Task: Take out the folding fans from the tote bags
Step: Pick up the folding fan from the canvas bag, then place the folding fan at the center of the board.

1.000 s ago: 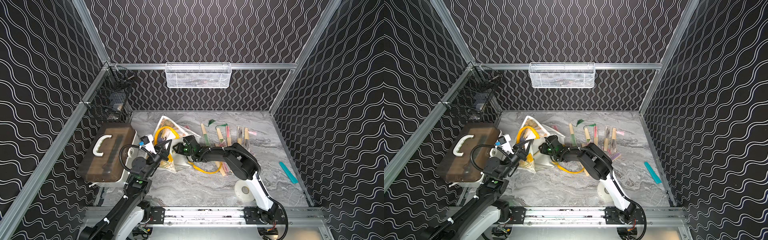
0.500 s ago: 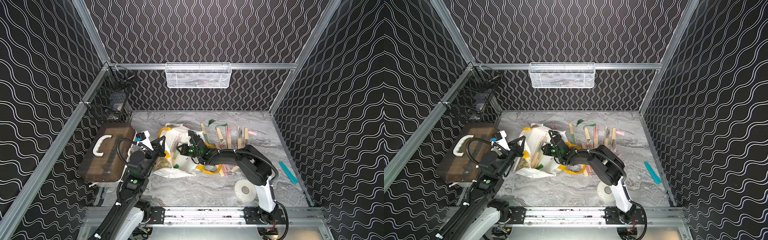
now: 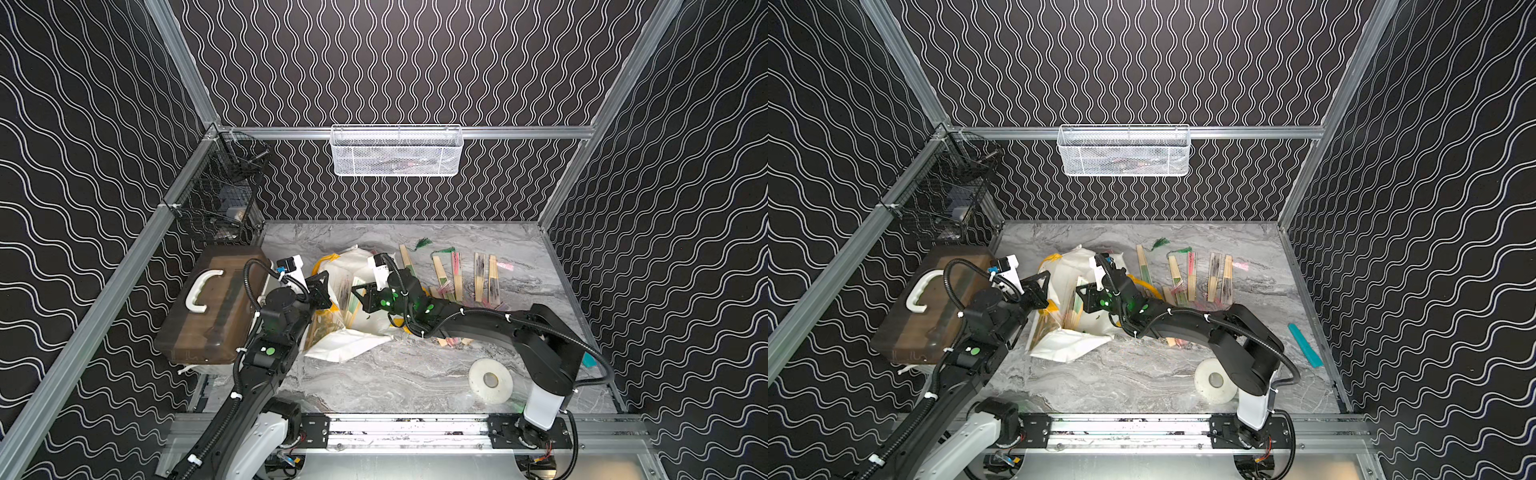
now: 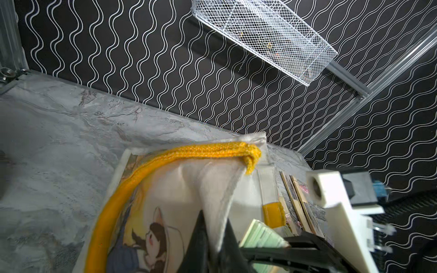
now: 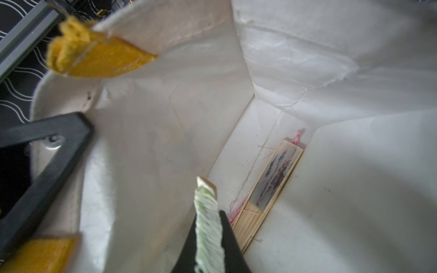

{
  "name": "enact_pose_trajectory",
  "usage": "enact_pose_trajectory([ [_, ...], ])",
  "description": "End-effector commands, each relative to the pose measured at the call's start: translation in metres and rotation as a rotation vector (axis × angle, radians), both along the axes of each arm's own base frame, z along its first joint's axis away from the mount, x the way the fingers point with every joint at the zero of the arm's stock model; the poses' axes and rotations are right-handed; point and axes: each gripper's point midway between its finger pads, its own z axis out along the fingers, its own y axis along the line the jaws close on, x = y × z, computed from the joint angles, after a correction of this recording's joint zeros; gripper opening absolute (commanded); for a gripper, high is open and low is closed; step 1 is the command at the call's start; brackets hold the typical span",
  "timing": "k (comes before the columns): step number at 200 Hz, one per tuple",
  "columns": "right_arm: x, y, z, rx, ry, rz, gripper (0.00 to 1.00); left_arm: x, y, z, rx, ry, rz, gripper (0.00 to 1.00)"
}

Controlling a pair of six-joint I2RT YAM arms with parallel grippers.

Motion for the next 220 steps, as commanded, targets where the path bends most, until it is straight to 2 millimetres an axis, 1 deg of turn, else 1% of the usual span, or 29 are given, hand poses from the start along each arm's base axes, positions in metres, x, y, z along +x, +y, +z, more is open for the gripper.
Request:
enact_pose_trajectory([
  [1, 0.002, -0.014, 0.013, -0.051, -0.07, -0.015, 0.14, 0.003, -0.001, 0.008, 0.099, 0.008, -0.02, 0.0],
  [20, 0.004, -0.027, 0.027, -0.047, -0.076, -0.018, 0.14, 0.008, -0.008, 0.012, 0.191, 0.055, -0.081, 0.0],
  [40, 0.006, -0.042, 0.044, -0.026, -0.076, -0.014, 0.14, 0.013, -0.019, 0.025, 0.313, 0.083, -0.177, 0.0],
  [54, 0.006, -0.052, 0.057, -0.013, -0.077, -0.007, 0.14, 0.016, -0.022, 0.034, 0.402, 0.094, -0.22, 0.0],
  [66, 0.005, -0.062, 0.072, -0.003, -0.096, -0.006, 0.14, 0.02, -0.021, 0.042, 0.466, 0.088, -0.235, 0.0],
  [67, 0.003, -0.064, 0.067, -0.013, -0.088, -0.004, 0.15, 0.021, -0.022, 0.042, 0.469, 0.088, -0.237, 0.0],
  [70, 0.002, -0.068, 0.064, -0.019, -0.083, -0.004, 0.15, 0.022, -0.021, 0.044, 0.486, 0.083, -0.24, 0.0],
  [93, -0.003, -0.092, 0.084, -0.013, -0.103, -0.007, 0.14, 0.035, -0.018, 0.059, 0.571, 0.046, -0.228, 0.0],
  [113, -0.006, -0.118, 0.097, -0.027, -0.117, -0.031, 0.14, 0.045, -0.02, 0.073, 0.64, -0.019, -0.233, 0.0],
  [137, -0.015, -0.147, 0.101, -0.091, -0.128, -0.06, 0.14, 0.057, -0.019, 0.084, 0.745, -0.124, -0.215, 0.0],
  [160, -0.023, -0.169, 0.099, -0.144, -0.116, -0.094, 0.14, 0.067, -0.019, 0.084, 0.848, -0.201, -0.201, 0.0],
  [178, -0.027, -0.183, 0.099, -0.164, -0.108, -0.127, 0.15, 0.075, -0.024, 0.08, 0.871, -0.23, -0.24, 0.0],
  [189, -0.03, -0.19, 0.102, -0.162, -0.112, -0.14, 0.14, 0.081, -0.024, 0.077, 0.884, -0.225, -0.254, 0.0],
  [209, -0.039, -0.196, 0.124, -0.106, -0.139, -0.131, 0.15, 0.096, -0.023, 0.063, 0.909, -0.18, -0.271, 0.0],
  [220, -0.045, -0.194, 0.138, -0.061, -0.16, -0.108, 0.14, 0.101, -0.025, 0.054, 0.919, -0.166, -0.297, 0.0],
])
